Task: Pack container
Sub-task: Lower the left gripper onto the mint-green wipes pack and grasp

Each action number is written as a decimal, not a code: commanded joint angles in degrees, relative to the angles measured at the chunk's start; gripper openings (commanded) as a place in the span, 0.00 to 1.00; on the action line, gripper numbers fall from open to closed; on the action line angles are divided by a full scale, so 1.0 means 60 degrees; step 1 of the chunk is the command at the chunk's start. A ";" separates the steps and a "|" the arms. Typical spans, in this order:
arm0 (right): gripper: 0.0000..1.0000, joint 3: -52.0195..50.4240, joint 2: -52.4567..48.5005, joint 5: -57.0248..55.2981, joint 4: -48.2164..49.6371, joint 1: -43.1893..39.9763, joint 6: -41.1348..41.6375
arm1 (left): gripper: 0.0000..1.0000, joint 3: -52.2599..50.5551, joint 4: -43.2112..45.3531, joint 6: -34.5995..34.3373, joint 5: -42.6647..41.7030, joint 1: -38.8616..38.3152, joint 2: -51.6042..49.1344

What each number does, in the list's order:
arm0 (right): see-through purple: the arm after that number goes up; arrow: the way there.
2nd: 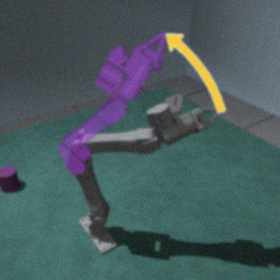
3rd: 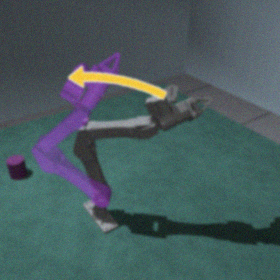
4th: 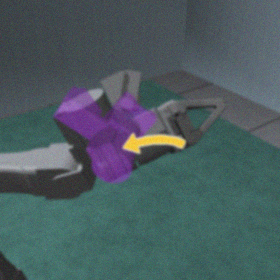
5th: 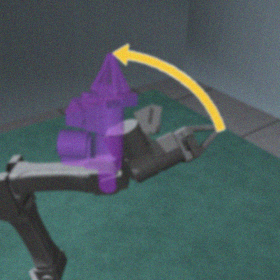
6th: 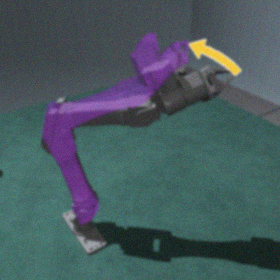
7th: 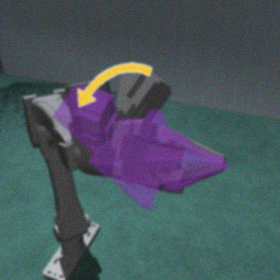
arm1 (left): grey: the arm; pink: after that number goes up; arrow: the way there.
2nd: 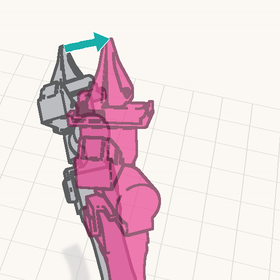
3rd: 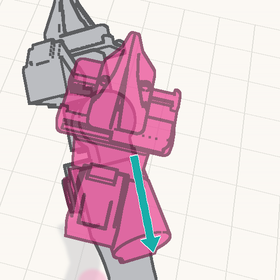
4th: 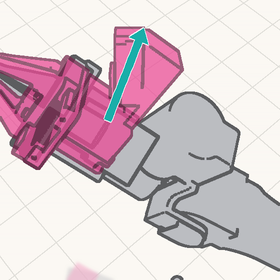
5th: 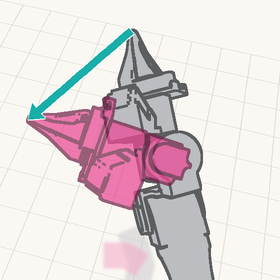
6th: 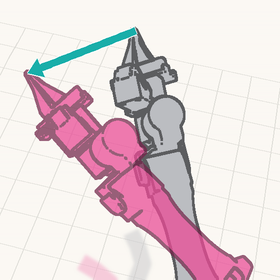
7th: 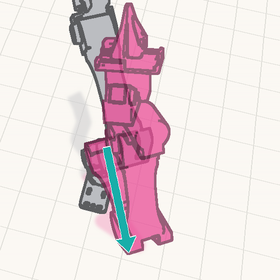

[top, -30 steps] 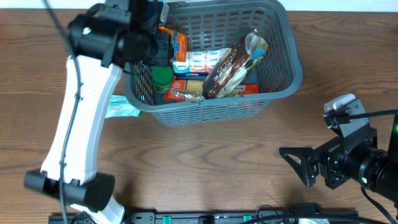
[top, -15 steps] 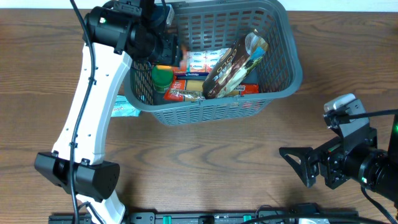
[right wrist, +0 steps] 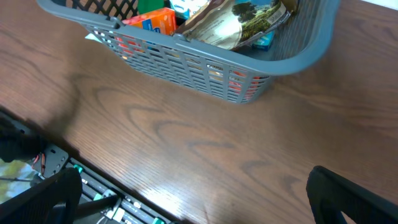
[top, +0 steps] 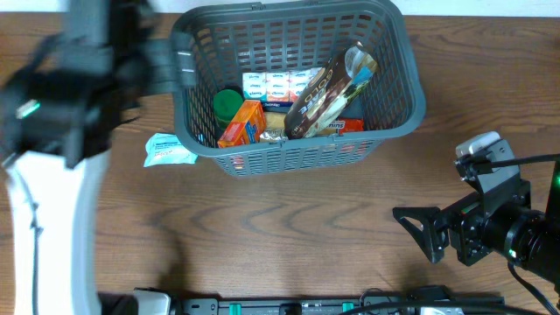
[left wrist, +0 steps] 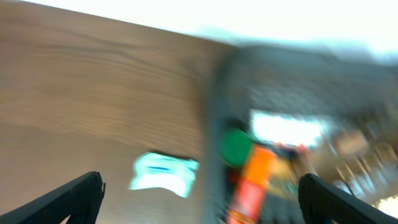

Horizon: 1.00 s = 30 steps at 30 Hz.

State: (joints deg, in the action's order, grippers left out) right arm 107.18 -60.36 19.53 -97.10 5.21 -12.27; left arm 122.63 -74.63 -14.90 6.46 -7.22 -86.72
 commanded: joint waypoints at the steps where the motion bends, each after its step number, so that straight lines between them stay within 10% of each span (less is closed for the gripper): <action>1: 0.99 0.0026 -0.0004 0.0029 -0.0025 0.0084 0.0113 | 0.99 0.0044 -0.0335 -0.0907 0.0969 0.1464 0.0000; 7: 0.99 0.0026 -0.0004 0.0029 -0.0025 0.0080 0.0113 | 0.98 -0.0783 -0.0328 -0.0098 -0.0397 0.3348 -0.0412; 12: 0.99 0.0026 -0.0004 0.0033 -0.0025 0.0084 0.0109 | 0.99 -0.2255 -0.0164 -0.2302 -0.1515 0.4142 -0.0929; 30: 0.99 0.0026 -0.0004 0.0029 -0.0025 0.0084 0.0109 | 0.99 -0.5923 0.2455 -0.5905 -0.2073 0.2728 -0.3340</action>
State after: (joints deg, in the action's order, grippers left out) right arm 107.18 -60.36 19.53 -97.12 5.21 -12.27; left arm 87.20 -60.05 -45.95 -5.43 9.74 -104.44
